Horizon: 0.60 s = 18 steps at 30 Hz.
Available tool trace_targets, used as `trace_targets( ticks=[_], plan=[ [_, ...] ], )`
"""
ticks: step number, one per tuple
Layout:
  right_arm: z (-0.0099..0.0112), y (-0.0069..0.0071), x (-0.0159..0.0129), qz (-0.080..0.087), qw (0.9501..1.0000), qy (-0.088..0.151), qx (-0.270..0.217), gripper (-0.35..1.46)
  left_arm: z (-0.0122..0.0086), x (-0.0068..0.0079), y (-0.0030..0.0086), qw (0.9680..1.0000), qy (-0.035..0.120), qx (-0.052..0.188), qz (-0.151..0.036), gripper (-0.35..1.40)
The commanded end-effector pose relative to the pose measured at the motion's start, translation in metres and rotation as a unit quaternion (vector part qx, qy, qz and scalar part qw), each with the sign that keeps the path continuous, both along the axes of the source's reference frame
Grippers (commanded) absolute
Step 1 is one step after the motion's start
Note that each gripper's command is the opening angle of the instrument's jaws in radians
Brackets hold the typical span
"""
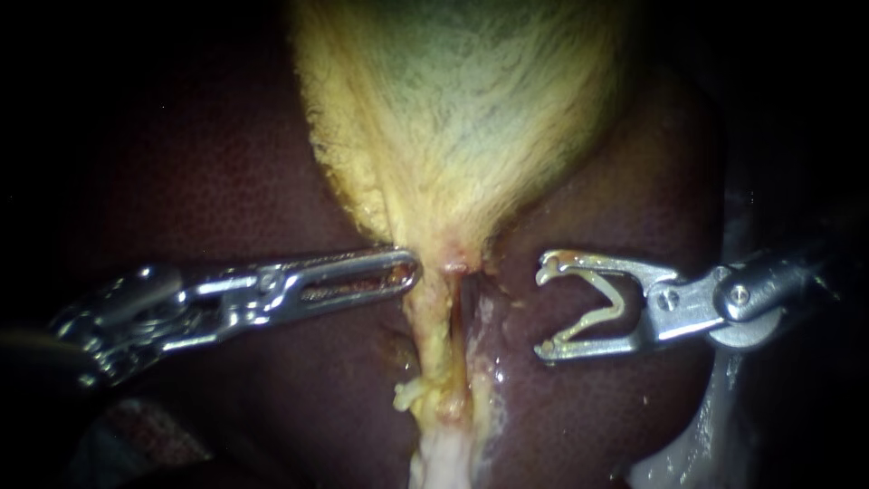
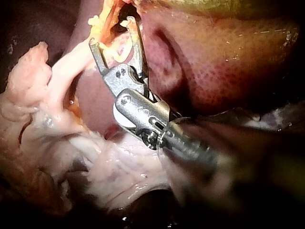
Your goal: Clipping second clip left tube
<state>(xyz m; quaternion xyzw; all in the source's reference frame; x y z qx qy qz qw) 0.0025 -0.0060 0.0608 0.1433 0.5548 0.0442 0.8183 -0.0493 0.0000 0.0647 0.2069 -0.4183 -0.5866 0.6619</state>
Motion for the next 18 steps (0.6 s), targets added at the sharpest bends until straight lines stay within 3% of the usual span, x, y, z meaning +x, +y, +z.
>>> trace_targets(
  ticks=[1, 10, 14, 18],
  plan=[
    [0.0004, -0.0006, 0.0007, -0.005, 1.0, 0.003, 0.006, 0.6, -0.0003, 0.0003, 0.0, 1.0, -0.001, 0.0, 0.001, -0.35],
    [0.0063, -0.0066, 0.0086, -0.013, 0.9985, 0.004, 0.052, 0.59, -0.0021, 0.0043, -0.0005, 1.0, -0.002, 0.003, 0.001, -0.35],
    [0.0086, -0.0078, 0.0111, -0.008, 0.9981, 0.0, 0.061, 0.59, -0.0031, 0.0053, -0.0005, 1.0, -0.001, 0.003, 0.0, -0.35],
    [0.0106, -0.0079, 0.0115, -0.005, 0.9979, -0.006, 0.065, 0.58, -0.0039, 0.0055, -0.0004, 1.0, 0.001, 0.005, 0.0, -0.35]
  ],
)
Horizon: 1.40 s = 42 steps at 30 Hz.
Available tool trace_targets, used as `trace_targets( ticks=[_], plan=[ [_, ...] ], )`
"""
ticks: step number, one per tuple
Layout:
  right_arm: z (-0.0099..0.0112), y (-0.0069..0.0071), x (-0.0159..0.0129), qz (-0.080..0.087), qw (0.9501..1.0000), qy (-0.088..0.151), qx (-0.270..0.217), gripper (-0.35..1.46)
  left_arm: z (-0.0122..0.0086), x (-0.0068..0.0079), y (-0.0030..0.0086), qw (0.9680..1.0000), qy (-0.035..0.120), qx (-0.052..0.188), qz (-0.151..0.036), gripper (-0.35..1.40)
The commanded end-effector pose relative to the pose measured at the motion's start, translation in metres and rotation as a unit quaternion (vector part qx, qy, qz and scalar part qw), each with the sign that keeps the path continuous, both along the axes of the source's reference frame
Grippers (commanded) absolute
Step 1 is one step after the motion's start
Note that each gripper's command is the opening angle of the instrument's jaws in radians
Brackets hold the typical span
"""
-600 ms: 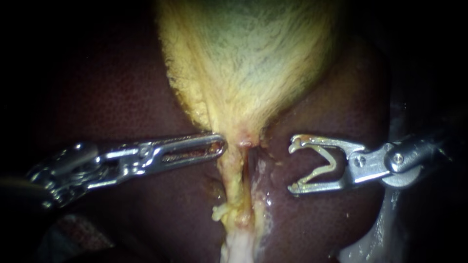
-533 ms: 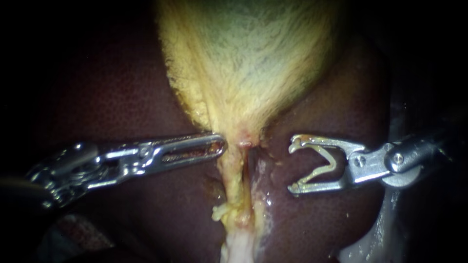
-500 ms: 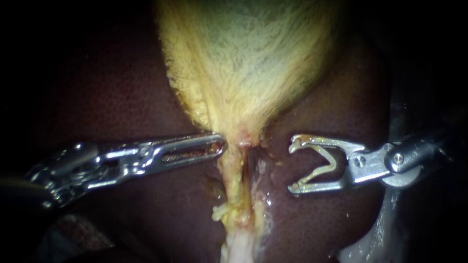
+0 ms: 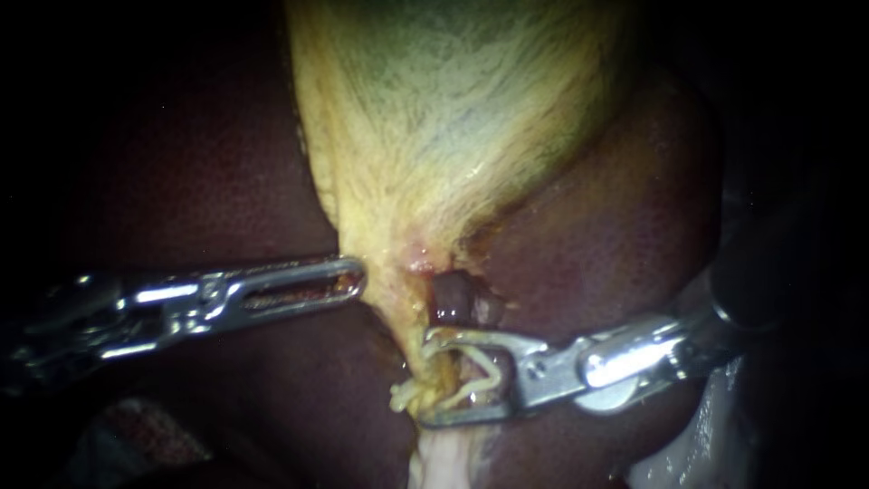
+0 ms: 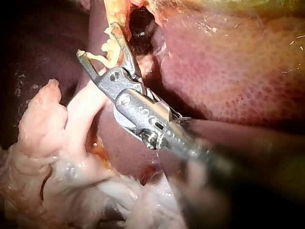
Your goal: Clipping second clip left tube
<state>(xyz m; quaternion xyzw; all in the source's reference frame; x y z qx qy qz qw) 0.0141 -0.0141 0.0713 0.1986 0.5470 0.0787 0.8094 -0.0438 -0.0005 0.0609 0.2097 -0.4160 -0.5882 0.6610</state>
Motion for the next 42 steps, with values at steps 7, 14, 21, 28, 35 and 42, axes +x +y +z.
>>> trace_targets(
  ticks=[7, 14, 21, 28, 35, 42],
  plan=[
    [0.0028, 0.0016, -0.0021, -0.018, 0.999, -0.041, -0.007, 0.57, -0.0015, -0.0003, 0.0002, 1.0, -0.006, -0.001, -0.006, -0.35],
    [0.004, 0.0024, -0.0022, -0.016, 0.9978, -0.063, -0.012, 0.57, -0.0026, -0.0007, 0.0005, 0.9999, -0.012, -0.003, -0.012, -0.35],
    [0.0034, 0.0012, 0.0011, -0.014, 0.9977, -0.065, -0.014, 0.57, -0.0022, -0.002, 0.0008, 0.9998, -0.011, -0.004, -0.015, -0.35],
    [0.0032, 0.0003, 0.0028, -0.023, 0.9979, -0.06, -0.011, 0.53, -0.0017, -0.0035, 0.0009, 0.9998, -0.011, -0.004, -0.016, -0.35],
    [0.0033, 0.0002, 0.0024, -0.029, 0.9973, -0.067, -0.008, 0.27, -0.0016, -0.0038, 0.001, 0.9998, -0.012, -0.002, -0.017, -0.35],
    [0.0032, 0.0004, 0.0014, -0.025, 0.9958, -0.086, 0.022, -0.35, -0.0015, -0.0038, 0.001, 0.9998, -0.013, -0.002, -0.017, -0.35]
  ],
)
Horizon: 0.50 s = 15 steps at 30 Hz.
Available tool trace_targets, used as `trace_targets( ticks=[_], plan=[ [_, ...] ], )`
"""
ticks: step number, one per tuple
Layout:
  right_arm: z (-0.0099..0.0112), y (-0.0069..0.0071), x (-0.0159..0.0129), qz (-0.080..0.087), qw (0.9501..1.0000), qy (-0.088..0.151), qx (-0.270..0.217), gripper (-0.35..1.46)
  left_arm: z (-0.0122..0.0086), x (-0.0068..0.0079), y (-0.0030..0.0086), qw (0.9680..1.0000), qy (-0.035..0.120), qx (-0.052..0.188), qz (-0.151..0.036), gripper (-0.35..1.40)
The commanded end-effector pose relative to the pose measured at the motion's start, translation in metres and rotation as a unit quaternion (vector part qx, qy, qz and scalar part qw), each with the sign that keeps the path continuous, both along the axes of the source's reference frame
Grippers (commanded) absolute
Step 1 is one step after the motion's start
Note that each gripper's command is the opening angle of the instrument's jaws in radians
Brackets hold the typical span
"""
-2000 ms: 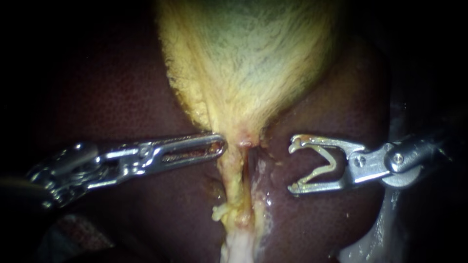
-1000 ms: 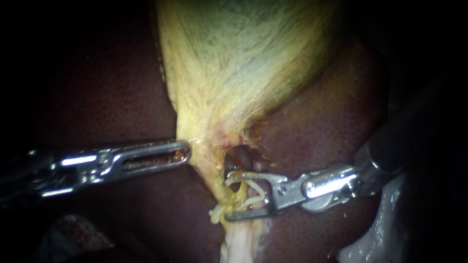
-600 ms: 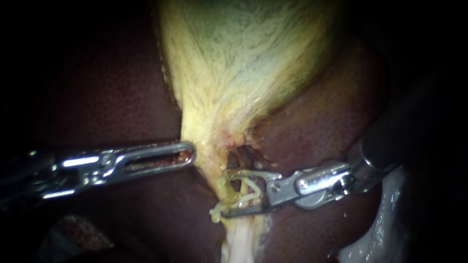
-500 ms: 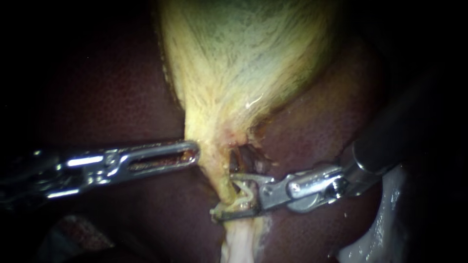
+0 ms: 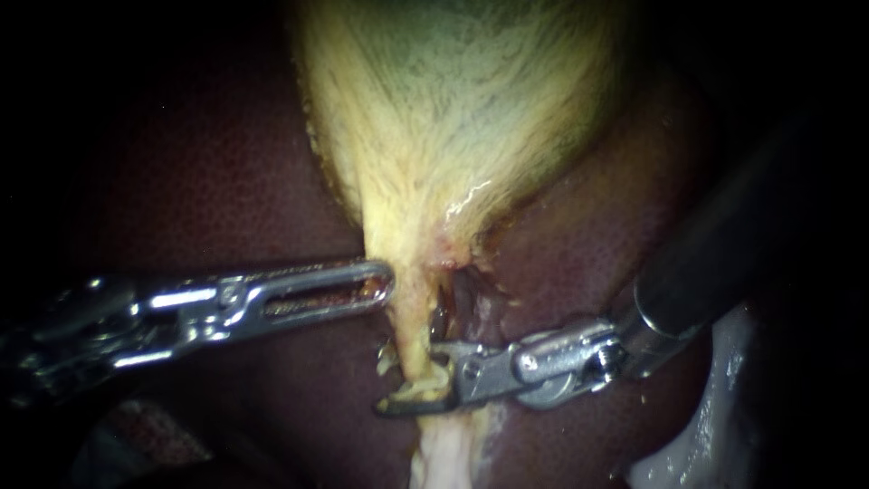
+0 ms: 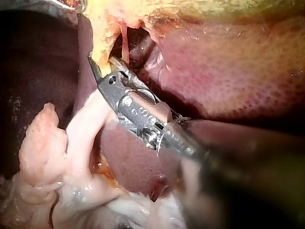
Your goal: Clipping second clip left tube
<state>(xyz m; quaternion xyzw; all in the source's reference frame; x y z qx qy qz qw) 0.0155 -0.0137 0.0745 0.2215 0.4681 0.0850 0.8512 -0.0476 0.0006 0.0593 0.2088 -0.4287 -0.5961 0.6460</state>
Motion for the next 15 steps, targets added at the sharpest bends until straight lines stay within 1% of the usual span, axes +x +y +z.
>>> trace_targets(
  ticks=[1, 5, 7, 15],
  plan=[
    [0.0, 0.0, 0.0, 0.0, 1.0, 0.001, 0.002, -0.35, 0.0, 0.0, 0.0, 1.0, 0.0, 0.0, 0.0, -0.35],
    [0.0, -0.0001, 0.0, 0.004, 0.9999, -0.002, 0.013, -0.35, 0.0002, 0.0001, 0.0001, 1.0, 0.0, 0.0, 0.001, -0.35],
    [0.0001, -0.0001, 0.0, 0.002, 0.9999, 0.0, 0.014, -0.35, 0.0002, 0.0001, 0.0001, 1.0, 0.0, 0.0, 0.001, -0.35],
    [0.0001, -0.0003, -0.0001, 0.002, 0.9998, -0.001, 0.02, -0.35, 0.0004, 0.0002, 0.0002, 1.0, -0.001, 0.0, 0.001, -0.35]
  ],
)
